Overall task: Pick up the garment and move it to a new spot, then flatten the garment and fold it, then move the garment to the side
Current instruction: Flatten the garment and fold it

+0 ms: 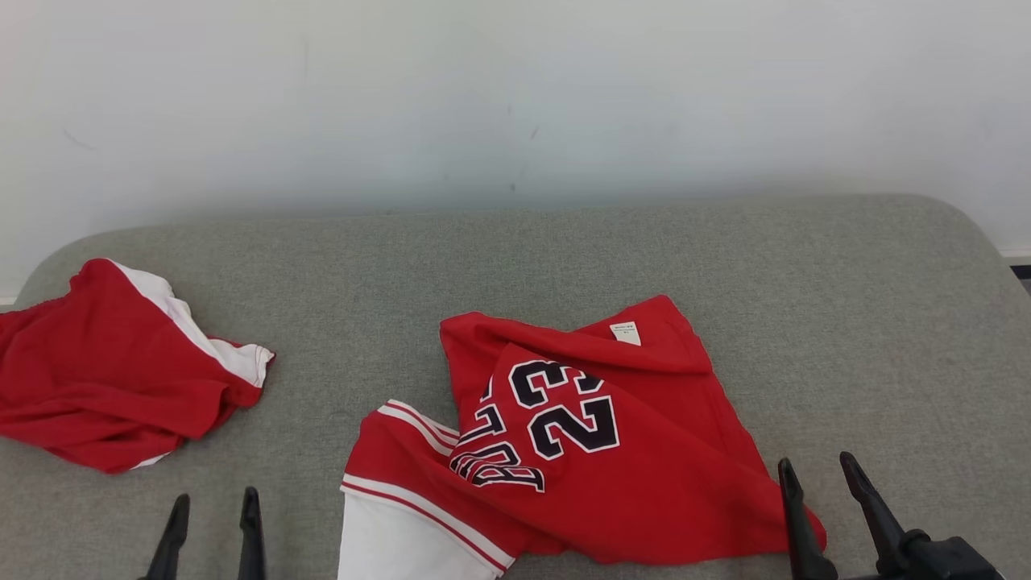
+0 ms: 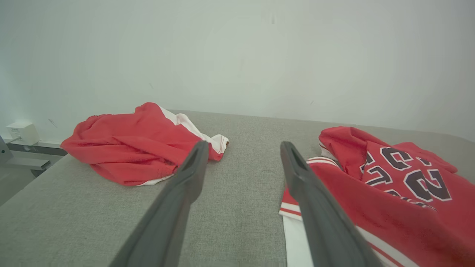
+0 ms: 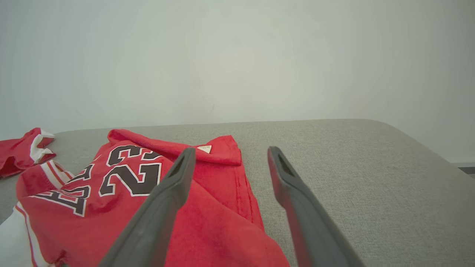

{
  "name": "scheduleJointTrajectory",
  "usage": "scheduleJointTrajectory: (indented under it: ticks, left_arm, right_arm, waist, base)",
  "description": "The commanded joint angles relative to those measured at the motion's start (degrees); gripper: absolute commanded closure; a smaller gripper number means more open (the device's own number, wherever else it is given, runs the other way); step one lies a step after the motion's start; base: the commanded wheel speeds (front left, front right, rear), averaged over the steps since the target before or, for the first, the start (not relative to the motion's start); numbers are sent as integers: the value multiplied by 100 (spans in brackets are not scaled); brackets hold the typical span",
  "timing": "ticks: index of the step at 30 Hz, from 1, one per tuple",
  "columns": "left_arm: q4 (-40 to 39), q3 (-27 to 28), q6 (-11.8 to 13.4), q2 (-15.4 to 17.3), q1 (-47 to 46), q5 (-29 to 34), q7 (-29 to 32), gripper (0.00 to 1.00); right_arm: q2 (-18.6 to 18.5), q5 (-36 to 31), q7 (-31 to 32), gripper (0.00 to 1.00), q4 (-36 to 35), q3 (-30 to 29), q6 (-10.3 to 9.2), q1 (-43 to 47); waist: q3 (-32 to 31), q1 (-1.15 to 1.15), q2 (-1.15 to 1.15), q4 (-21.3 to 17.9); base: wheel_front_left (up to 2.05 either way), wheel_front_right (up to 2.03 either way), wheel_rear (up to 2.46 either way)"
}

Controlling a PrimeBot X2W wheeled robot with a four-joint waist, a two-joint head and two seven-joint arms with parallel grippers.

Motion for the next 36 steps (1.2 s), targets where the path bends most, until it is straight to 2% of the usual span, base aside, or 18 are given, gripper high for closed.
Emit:
scheduleJointTrajectory:
  ticks: [1,7,13,22,32,33,34,35,36]
  left_arm:
    - [61,-20,-11,3,61,-69,-5,0]
    - [726,-531,-101,2,155,-33,-4,0]
    - [1380,-725,-141,3,24,-204,-5,0]
    - [2255,-908,-148,35,-316,-329,-6,0]
    - [2756,-1275,-145,75,-568,-592,18,0]
    - [2881,-1327,-145,72,-580,-661,36,15]
    - [2931,-1363,-145,79,-616,-703,38,54]
    - [2962,-1401,-145,82,-647,-742,38,100]
    - [2976,-1458,-146,75,-665,-786,38,100]
  right_arm:
    - [-38,-21,0,0,58,-18,5,50]
    - [-281,64,2,0,639,-112,5,54]
    - [-494,166,0,0,1224,-83,5,21]
    - [-667,336,-1,0,2095,448,5,-454]
    - [-725,553,-2,0,2621,969,5,-957]
    - [-710,586,-2,27,2671,1029,5,-1001]
    - [-701,619,-2,94,2713,1103,5,-1037]
    - [-706,656,-2,100,2735,1169,5,-1071]
    - [-718,688,-2,100,2701,1204,5,-1109]
  waist:
    - [2,0,0,-4]
    - [83,0,0,-59]
    - [222,0,0,-115]
    - [510,0,0,-184]
    - [697,0,0,-193]
    - [701,0,0,-198]
    - [705,0,0,-197]
    - [705,0,0,-192]
    - [705,0,0,-185]
  base:
    - [0,0,0]
    - [0,0,0]
    - [0,0,0]
    - [0,0,0]
    - [0,0,0]
    - [0,0,0]
    - [0,0,0]
    - [0,0,0]
    - [0,0,0]
